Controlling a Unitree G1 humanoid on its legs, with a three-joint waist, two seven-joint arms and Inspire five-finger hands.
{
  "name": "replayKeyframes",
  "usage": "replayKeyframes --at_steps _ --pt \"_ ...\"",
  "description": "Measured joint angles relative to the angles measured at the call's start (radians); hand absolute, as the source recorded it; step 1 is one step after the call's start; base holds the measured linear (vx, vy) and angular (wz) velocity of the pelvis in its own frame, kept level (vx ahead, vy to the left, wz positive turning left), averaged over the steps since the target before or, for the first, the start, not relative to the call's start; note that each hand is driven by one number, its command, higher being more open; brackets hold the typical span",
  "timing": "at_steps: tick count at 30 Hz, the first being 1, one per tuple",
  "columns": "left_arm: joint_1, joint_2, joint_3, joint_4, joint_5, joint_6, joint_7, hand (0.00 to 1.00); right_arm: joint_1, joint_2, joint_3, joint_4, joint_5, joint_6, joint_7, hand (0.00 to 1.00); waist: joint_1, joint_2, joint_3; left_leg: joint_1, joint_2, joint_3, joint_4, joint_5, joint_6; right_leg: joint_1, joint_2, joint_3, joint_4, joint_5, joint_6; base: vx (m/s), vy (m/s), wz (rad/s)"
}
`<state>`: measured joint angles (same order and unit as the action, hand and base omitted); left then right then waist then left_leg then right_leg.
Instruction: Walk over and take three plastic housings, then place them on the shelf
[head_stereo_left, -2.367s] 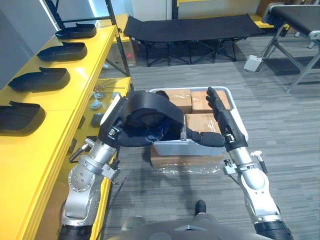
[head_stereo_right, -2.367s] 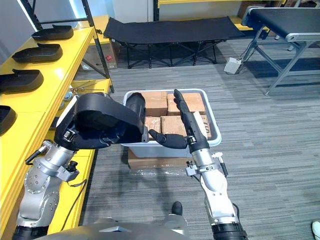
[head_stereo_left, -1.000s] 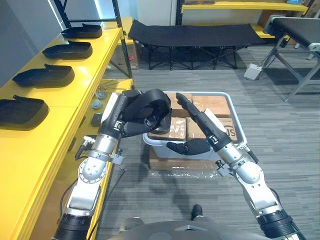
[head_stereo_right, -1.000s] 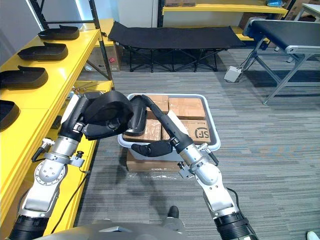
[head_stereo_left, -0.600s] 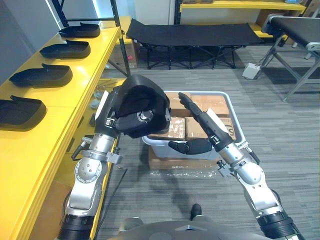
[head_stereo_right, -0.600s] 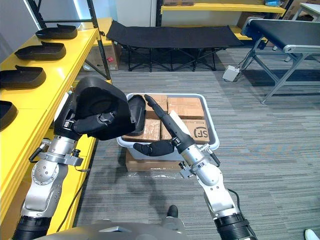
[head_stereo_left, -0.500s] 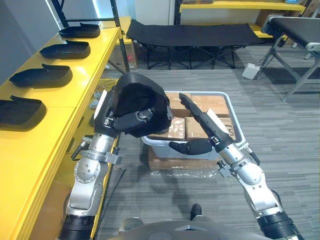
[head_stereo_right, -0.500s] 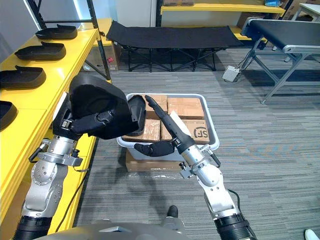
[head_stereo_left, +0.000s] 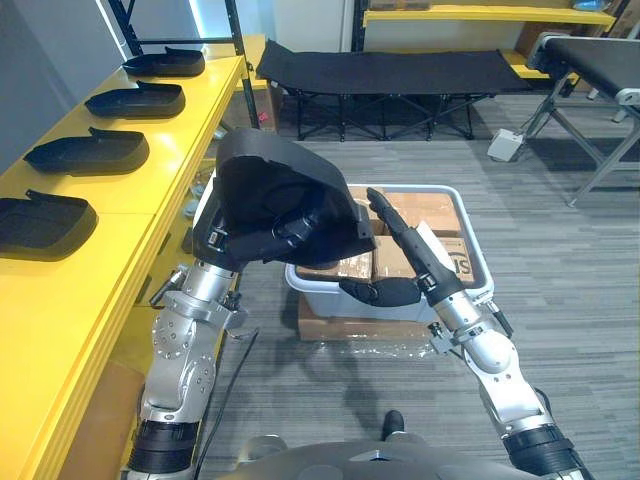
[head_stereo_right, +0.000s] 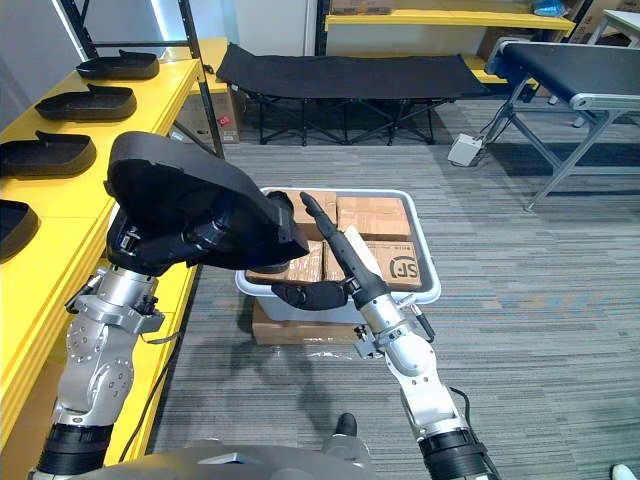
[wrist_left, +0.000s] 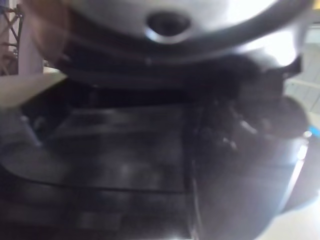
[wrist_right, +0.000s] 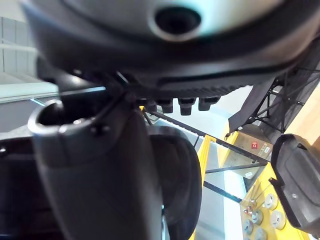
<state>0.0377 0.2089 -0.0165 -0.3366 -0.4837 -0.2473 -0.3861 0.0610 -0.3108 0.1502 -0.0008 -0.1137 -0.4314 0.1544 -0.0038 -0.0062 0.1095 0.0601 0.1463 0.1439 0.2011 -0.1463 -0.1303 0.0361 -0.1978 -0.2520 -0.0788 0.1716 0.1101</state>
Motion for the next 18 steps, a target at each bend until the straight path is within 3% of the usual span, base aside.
replayKeyframes --at_steps 8,9,18 --pt "-0.001 0.001 -0.022 -0.026 -0.023 0.006 -0.063 0.0 -0.01 0.003 0.038 0.006 0.004 0.0 -0.034 1.0 0.001 0.0 0.0 -0.002 0.0 -0.009 0.0 0.002 0.0 0.004 0.0 -0.01 0.0 -0.001 0.0 0.0 0.002 0.02" --pt "-0.001 0.001 -0.024 -0.026 -0.025 0.009 -0.071 0.0 -0.01 0.003 0.041 0.006 0.007 0.0 -0.036 0.0 0.001 0.0 0.0 -0.002 0.0 -0.011 -0.001 0.003 0.0 0.005 0.0 -0.012 0.0 -0.002 0.0 -0.01 0.009 0.05" --pt "-0.001 0.007 -0.055 -0.026 -0.043 0.056 -0.109 0.0 -0.028 -0.001 0.079 0.01 0.022 0.003 -0.077 0.0 0.003 0.0 0.0 -0.004 0.0 -0.017 -0.001 0.004 -0.001 0.006 0.0 -0.017 0.0 -0.005 -0.004 0.0 0.001 0.0"
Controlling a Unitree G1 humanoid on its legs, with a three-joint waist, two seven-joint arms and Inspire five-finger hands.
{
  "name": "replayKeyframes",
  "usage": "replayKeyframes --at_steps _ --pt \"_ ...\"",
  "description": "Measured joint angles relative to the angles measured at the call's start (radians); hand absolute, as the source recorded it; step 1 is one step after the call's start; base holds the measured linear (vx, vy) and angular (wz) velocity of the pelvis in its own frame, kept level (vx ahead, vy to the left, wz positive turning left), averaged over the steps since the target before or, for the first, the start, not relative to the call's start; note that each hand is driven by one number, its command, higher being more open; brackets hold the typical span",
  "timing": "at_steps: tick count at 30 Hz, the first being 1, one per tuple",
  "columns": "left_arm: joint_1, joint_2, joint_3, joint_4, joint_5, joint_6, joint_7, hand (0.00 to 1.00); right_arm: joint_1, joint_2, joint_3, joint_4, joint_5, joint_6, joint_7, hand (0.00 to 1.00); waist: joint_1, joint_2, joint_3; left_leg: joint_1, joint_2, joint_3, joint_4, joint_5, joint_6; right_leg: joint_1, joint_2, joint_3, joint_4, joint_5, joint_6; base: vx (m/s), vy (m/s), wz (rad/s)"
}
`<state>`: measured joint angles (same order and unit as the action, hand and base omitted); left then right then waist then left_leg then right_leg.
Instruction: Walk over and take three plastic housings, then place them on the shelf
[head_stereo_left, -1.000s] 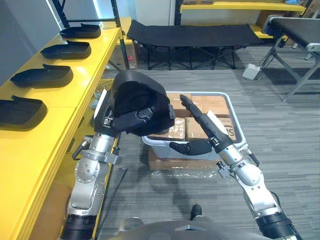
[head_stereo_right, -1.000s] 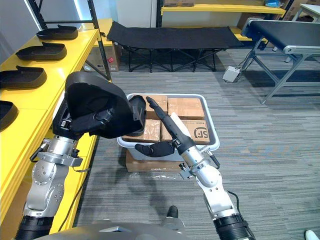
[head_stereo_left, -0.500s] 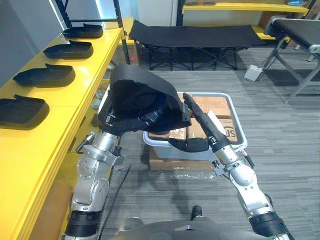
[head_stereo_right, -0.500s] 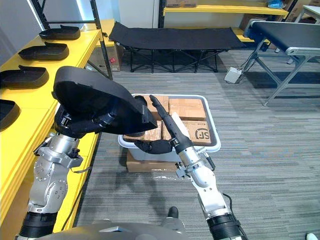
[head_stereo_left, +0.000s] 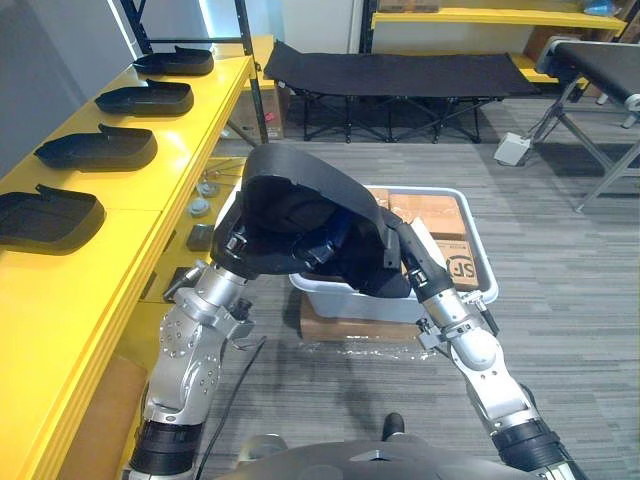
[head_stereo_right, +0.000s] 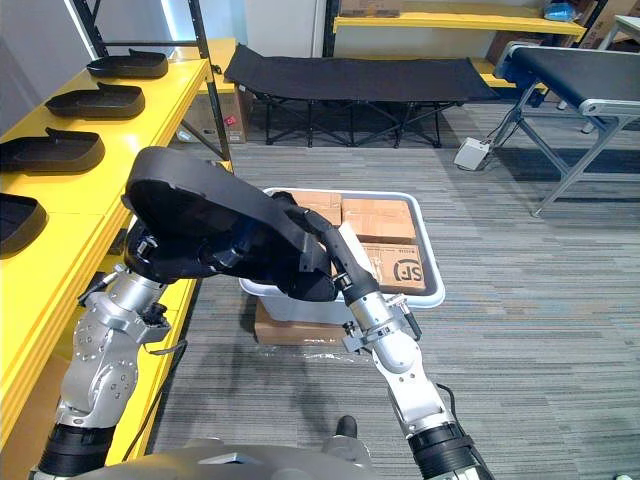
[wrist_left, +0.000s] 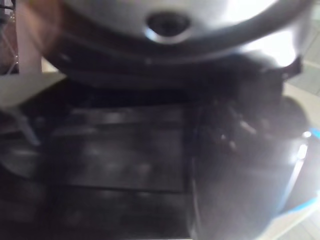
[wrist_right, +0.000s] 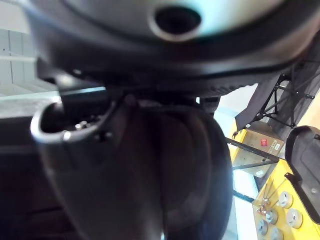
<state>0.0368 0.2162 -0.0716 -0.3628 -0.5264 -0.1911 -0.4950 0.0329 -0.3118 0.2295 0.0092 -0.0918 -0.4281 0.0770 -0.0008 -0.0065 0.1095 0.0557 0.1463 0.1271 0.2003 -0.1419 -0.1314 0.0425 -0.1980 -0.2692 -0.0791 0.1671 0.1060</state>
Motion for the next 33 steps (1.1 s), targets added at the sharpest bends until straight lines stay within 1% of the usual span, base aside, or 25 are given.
replayKeyframes --at_steps 3,4,5,7,10,11,15,20,22,26,29,32,33 --pt "-0.005 0.003 0.002 0.0 -0.01 0.015 0.001 0.0 -0.007 -0.016 0.006 0.001 0.0 0.0 0.004 0.0 -0.002 0.0 0.0 -0.003 0.0 -0.001 0.001 0.0 0.0 -0.001 0.0 0.0 0.0 0.0 0.0 0.0 0.0 0.0" --pt "-0.008 0.015 0.002 0.0 -0.018 0.029 0.002 0.0 -0.007 -0.034 0.014 0.001 -0.001 0.0 0.005 0.0 -0.002 0.0 -0.001 -0.005 0.0 -0.002 0.002 0.0 0.0 -0.003 0.0 -0.001 0.0 0.0 0.001 0.0 0.0 0.0" --pt "-0.008 0.018 0.002 0.0 -0.021 0.033 0.002 0.0 -0.007 -0.039 0.017 0.001 -0.001 0.0 0.005 0.0 -0.002 0.0 -0.001 -0.006 0.0 -0.002 0.003 0.0 0.0 -0.003 0.0 -0.002 0.0 0.0 0.001 0.0 0.013 0.03" --pt "-0.008 0.016 0.002 0.0 -0.037 0.062 0.01 0.0 -0.007 -0.047 0.02 0.005 -0.001 0.0 0.006 0.0 -0.002 -0.001 -0.001 -0.01 0.0 -0.006 0.004 0.001 0.0 -0.005 0.0 -0.004 0.0 0.004 0.006 0.0 0.012 0.03" --pt "-0.008 0.022 0.002 0.001 -0.053 0.073 0.014 0.0 -0.007 -0.053 0.02 0.005 -0.001 -0.001 0.016 0.0 -0.002 -0.001 -0.001 -0.01 0.0 -0.007 0.004 0.001 0.0 -0.004 0.0 -0.005 0.0 0.004 0.006 0.0 0.0 0.0" --pt "-0.008 0.023 0.002 0.001 -0.055 0.074 0.014 1.0 -0.007 -0.053 0.019 0.005 0.0 -0.001 0.018 0.0 -0.002 -0.001 -0.002 -0.01 0.0 -0.007 0.004 0.001 0.0 -0.004 0.0 -0.005 0.0 0.004 0.006 0.0 0.0 0.0" --pt "-0.008 0.027 0.002 0.001 -0.062 0.086 0.015 1.0 -0.007 -0.057 0.019 0.006 0.004 0.0 0.023 0.0 -0.002 -0.002 -0.002 -0.01 0.0 -0.007 0.004 0.001 0.0 -0.004 0.0 -0.005 0.0 0.004 0.006 0.0 0.0 0.0" --pt "-0.008 0.029 -0.012 0.001 -0.06 0.108 0.015 1.0 -0.005 -0.077 0.034 0.032 0.078 0.01 0.053 0.0 -0.002 0.0 -0.01 -0.011 0.0 -0.007 0.004 0.002 0.0 -0.004 0.0 -0.004 0.0 0.004 0.006 0.0 0.0 0.0" --pt "-0.008 0.03 -0.016 0.001 -0.057 0.109 0.027 1.0 -0.004 -0.077 0.036 0.033 0.079 0.01 0.051 0.0 -0.003 0.003 -0.011 -0.011 0.0 -0.007 0.004 0.002 -0.001 -0.005 0.0 -0.004 0.0 0.005 0.006 0.0 0.0 0.0" --pt "-0.008 0.035 -0.042 0.001 -0.033 0.104 0.096 1.0 -0.004 -0.077 0.037 0.035 0.078 0.012 0.036 0.0 -0.002 0.007 -0.014 -0.011 0.0 -0.007 0.004 0.002 -0.001 -0.005 0.0 -0.003 0.0 0.005 0.006 0.0 0.0 0.0" --pt "-0.003 0.034 -0.054 0.002 -0.031 0.086 0.148 1.0 -0.004 -0.077 0.047 0.036 0.067 0.013 0.002 0.0 -0.002 0.007 -0.015 -0.011 0.0 -0.007 0.003 0.004 -0.001 -0.005 0.0 -0.002 -0.005 0.005 0.007 0.0 0.0 0.0" --pt "0.017 0.014 -0.059 0.023 -0.06 0.048 0.192 1.0 -0.004 -0.066 0.056 0.036 0.031 0.013 -0.027 0.0 -0.002 0.009 -0.016 -0.011 -0.001 -0.008 -0.001 0.007 -0.001 -0.006 0.0 -0.002 -0.005 0.006 0.007 0.0 0.0 0.0" --pt "0.023 -0.006 -0.058 0.037 -0.073 0.029 0.205 1.0 -0.003 -0.058 0.056 0.036 0.017 0.013 -0.036 0.0 -0.001 0.01 -0.016 -0.011 -0.001 -0.009 -0.003 0.009 -0.001 -0.005 0.0 -0.003 -0.005 0.006 0.008 0.0 0.0 0.0"
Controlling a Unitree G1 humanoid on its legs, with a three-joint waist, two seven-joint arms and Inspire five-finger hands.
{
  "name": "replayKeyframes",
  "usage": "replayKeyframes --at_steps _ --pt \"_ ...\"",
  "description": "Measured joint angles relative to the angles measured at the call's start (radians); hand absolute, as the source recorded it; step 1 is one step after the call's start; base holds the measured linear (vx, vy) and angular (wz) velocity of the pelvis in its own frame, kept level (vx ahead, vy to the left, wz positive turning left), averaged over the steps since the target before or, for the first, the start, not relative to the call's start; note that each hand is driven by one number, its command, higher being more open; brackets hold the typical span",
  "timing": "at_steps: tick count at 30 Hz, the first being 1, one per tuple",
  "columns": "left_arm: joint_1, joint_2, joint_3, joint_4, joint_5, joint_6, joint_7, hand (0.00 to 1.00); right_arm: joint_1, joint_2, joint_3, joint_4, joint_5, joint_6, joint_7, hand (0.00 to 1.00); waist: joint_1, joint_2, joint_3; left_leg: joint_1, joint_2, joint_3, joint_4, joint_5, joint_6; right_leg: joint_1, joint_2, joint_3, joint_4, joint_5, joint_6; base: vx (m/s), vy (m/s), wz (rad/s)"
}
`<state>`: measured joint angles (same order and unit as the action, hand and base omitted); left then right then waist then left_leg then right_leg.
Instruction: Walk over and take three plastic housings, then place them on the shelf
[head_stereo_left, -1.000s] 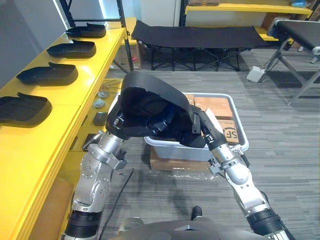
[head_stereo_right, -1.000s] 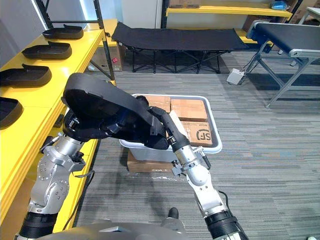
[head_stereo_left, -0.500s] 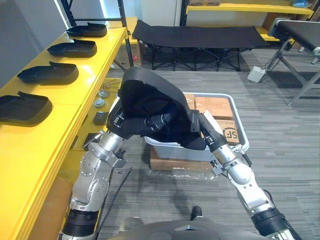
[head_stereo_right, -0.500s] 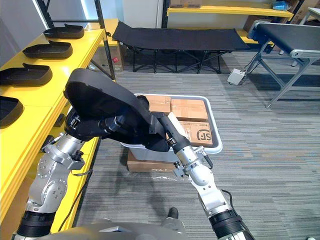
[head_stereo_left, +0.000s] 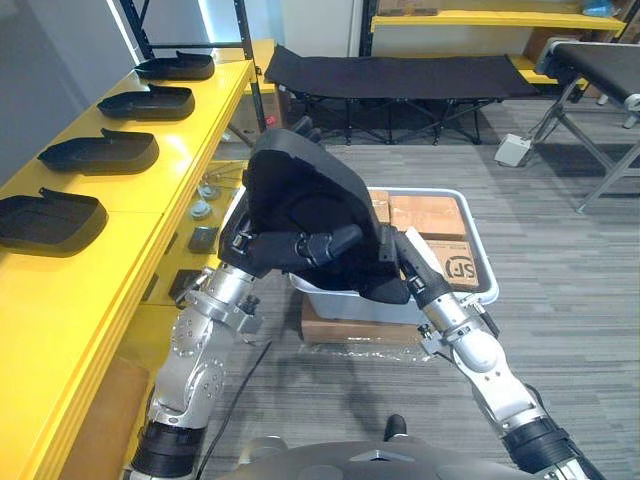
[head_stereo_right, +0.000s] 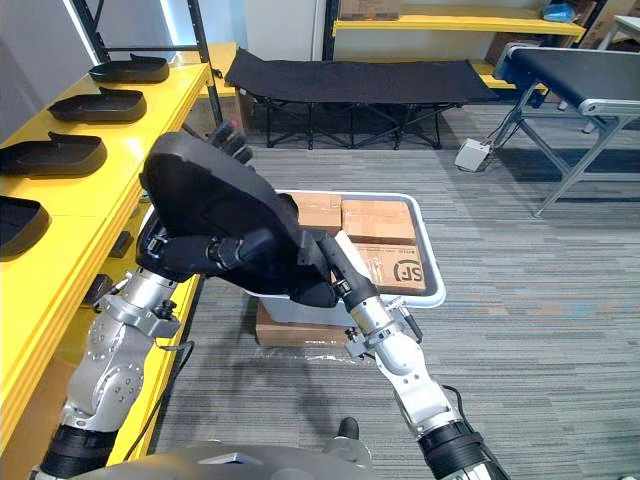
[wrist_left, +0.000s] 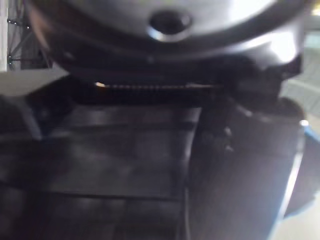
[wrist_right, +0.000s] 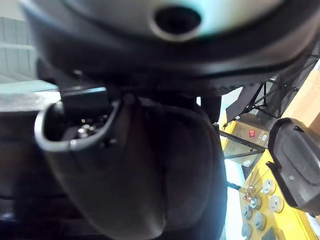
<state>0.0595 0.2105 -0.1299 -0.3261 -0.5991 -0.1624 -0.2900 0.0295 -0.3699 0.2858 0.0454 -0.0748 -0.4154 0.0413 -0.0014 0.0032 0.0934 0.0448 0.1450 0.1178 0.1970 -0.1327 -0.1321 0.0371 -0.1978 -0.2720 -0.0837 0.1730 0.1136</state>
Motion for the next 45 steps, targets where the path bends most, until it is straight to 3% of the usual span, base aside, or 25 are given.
replayKeyframes --at_steps 6,9,13,16,23,34,38,45 --pt "0.054 -0.088 0.02 0.015 -0.208 -0.062 0.033 1.0 0.005 0.091 -0.007 0.0 -0.026 -0.007 -0.044 0.0 0.0 0.001 -0.001 0.004 -0.001 -0.002 -0.012 0.01 0.0 0.001 0.0 0.0 0.005 0.002 0.002 0.0 0.0 0.01" --pt "0.076 -0.124 0.026 0.044 -0.214 -0.084 0.098 1.0 0.004 0.164 -0.051 -0.001 -0.017 -0.028 -0.08 0.0 0.003 0.001 -0.001 0.007 -0.001 0.0 -0.012 0.01 0.0 0.003 0.0 0.0 0.005 0.002 0.002 0.0 0.0 0.0" --pt "0.076 -0.166 0.076 0.074 -0.239 -0.123 0.134 1.0 0.01 0.18 -0.085 -0.002 -0.018 -0.034 -0.112 0.0 0.004 0.0 -0.001 0.017 -0.001 0.002 -0.026 0.012 -0.002 0.008 0.0 0.0 0.005 0.0 0.0 0.0 0.0 0.0" --pt "0.075 -0.193 0.113 0.073 -0.263 -0.164 0.133 1.0 0.035 0.182 -0.105 -0.002 -0.02 -0.034 -0.138 0.0 0.004 0.0 -0.001 0.017 -0.001 0.006 -0.028 0.014 -0.003 0.007 0.0 0.0 0.005 -0.002 -0.002 0.0 0.0 0.0" --pt "0.075 -0.205 0.148 0.067 -0.262 -0.185 0.112 1.0 0.064 0.215 -0.181 -0.002 -0.012 -0.034 -0.146 0.0 0.001 -0.001 0.0 0.019 -0.001 0.011 -0.029 0.013 -0.003 0.005 0.0 0.001 0.005 0.0 0.0 0.0 0.0 0.0" --pt "0.059 -0.204 0.134 0.049 -0.2 -0.185 -0.083 1.0 0.072 0.232 -0.171 -0.002 0.213 -0.03 0.001 0.0 0.0 -0.002 0.0 0.02 -0.001 0.014 -0.028 0.013 -0.003 0.003 0.0 0.003 0.005 0.0 0.0 0.0 0.0 0.0" --pt "0.054 -0.192 0.117 0.05 -0.083 -0.18 -0.107 1.0 0.071 0.232 -0.157 -0.002 0.3 -0.012 0.061 0.0 0.0 -0.002 0.0 0.02 -0.001 0.016 -0.029 0.013 -0.003 0.002 0.0 0.004 0.005 0.0 0.0 0.0 0.0 0.0" --pt "0.054 -0.112 0.046 0.054 0.147 -0.114 -0.1 1.0 0.068 0.224 -0.155 -0.002 0.441 0.067 0.163 0.0 -0.001 -0.002 0.0 0.02 -0.001 0.021 -0.03 0.013 -0.003 -0.002 0.0 0.009 0.005 0.0 0.0 0.0 0.0 0.0"
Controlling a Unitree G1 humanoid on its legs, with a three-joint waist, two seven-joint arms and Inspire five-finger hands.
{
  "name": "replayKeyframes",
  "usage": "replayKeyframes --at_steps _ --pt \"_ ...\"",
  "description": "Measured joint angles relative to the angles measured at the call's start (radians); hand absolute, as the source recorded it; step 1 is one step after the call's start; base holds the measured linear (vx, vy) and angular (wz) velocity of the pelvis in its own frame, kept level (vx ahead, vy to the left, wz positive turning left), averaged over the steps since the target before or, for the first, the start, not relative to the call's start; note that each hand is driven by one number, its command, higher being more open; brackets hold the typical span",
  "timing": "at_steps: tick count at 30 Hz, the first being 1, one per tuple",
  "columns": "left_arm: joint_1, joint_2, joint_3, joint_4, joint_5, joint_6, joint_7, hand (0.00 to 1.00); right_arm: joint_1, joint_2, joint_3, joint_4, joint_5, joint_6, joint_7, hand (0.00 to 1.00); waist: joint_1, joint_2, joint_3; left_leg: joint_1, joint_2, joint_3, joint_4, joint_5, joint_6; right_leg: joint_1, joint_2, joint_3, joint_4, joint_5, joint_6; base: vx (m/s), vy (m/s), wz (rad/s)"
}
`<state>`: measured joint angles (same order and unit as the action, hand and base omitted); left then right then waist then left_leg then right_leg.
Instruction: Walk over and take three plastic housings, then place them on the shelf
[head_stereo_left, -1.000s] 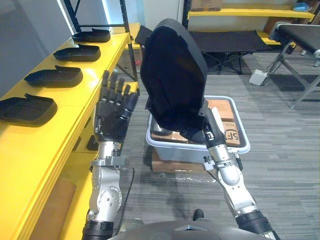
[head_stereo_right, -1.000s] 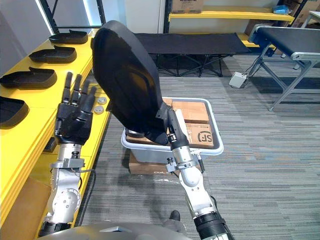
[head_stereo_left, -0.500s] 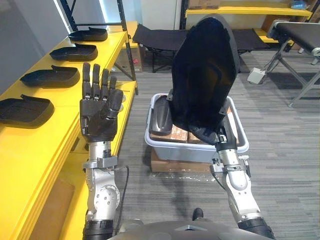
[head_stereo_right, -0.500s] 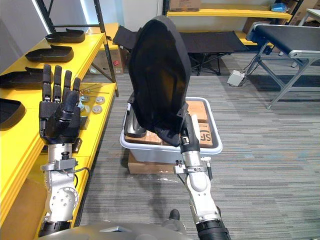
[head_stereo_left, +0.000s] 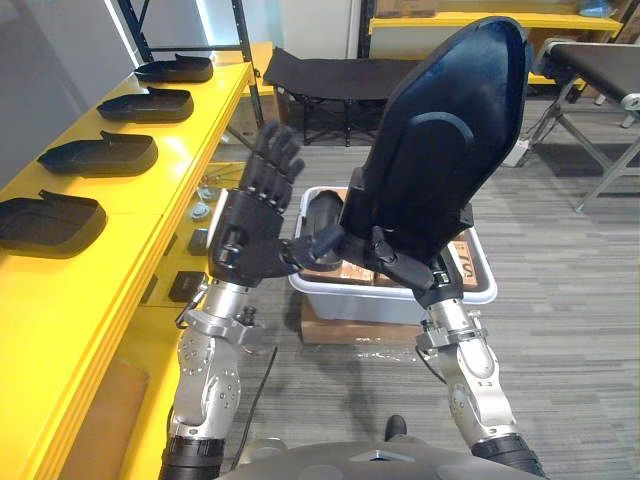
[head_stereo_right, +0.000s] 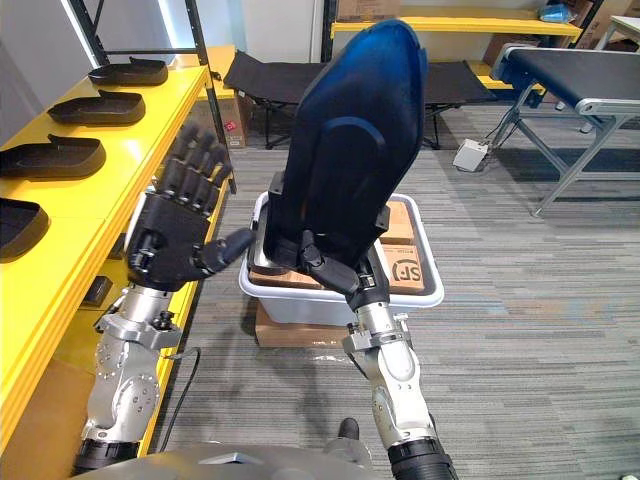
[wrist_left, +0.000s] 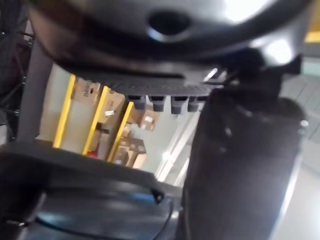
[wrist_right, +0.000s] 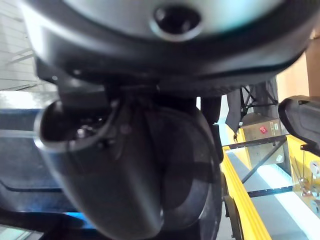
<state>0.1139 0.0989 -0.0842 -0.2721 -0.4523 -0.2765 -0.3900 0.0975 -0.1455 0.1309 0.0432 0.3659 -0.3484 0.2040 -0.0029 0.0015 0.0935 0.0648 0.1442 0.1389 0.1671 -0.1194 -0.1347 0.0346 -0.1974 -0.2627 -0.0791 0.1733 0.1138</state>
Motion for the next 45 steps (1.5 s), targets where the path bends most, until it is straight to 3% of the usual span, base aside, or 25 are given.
replayKeyframes --at_steps 6,14,24,25,38,44,45 --pt "-0.002 0.026 0.0 0.071 0.118 0.024 0.103 1.0 -0.005 -0.017 0.024 -0.005 0.005 0.024 0.035 0.0 0.0 0.0 0.0 -0.001 0.0 0.0 0.0 0.0 0.0 -0.001 0.0 0.0 0.0 0.0 0.0 0.0 0.0 0.0" --pt "-0.003 0.037 -0.018 0.078 0.119 0.041 0.125 1.0 -0.02 -0.017 0.078 -0.014 0.005 0.058 0.061 0.0 0.001 0.0 0.0 -0.004 0.0 -0.005 0.001 0.0 0.0 -0.002 0.0 0.0 0.0 0.001 0.001 0.0 0.0 0.0" --pt "-0.038 0.037 -0.045 0.072 0.076 0.041 0.091 1.0 -0.026 -0.021 0.159 -0.013 -0.008 0.097 0.08 0.0 0.003 0.002 -0.001 -0.006 0.0 -0.009 0.002 0.0 0.0 -0.002 0.0 -0.004 0.0 -0.002 -0.003 0.0 0.0 0.0" --pt "-0.04 0.037 -0.055 0.072 0.058 0.042 0.088 0.0 -0.026 -0.022 0.173 -0.012 -0.007 0.097 0.079 0.0 0.002 0.002 -0.001 -0.007 0.0 -0.01 0.002 0.0 0.0 -0.002 0.0 -0.005 0.0 -0.002 -0.003 0.0 0.0 0.0" --pt "-0.069 0.07 -0.074 0.066 0.095 0.157 0.084 0.0 -0.035 -0.06 0.201 0.033 0.001 0.098 0.044 0.0 0.0 0.017 -0.009 -0.009 0.0 -0.015 0.002 0.0 0.001 -0.003 -0.001 -0.01 -0.001 -0.006 -0.009 0.0 0.0 0.0" --pt "-0.082 0.079 -0.076 0.067 0.152 0.19 0.141 0.0 -0.035 -0.07 0.253 0.039 -0.001 0.097 -0.015 0.0 -0.001 0.017 -0.01 -0.01 0.0 -0.017 0.003 0.0 0.0 -0.003 -0.001 -0.011 -0.005 -0.007 -0.01 0.0 0.0 0.0" --pt "-0.083 0.084 -0.076 0.067 0.152 0.19 0.146 0.0 -0.035 -0.07 0.26 0.039 0.0 0.097 -0.022 1.0 -0.001 0.017 -0.01 -0.011 -0.001 -0.017 0.003 0.0 0.0 -0.003 -0.001 -0.011 -0.005 -0.007 -0.01 0.0 0.0 0.0"
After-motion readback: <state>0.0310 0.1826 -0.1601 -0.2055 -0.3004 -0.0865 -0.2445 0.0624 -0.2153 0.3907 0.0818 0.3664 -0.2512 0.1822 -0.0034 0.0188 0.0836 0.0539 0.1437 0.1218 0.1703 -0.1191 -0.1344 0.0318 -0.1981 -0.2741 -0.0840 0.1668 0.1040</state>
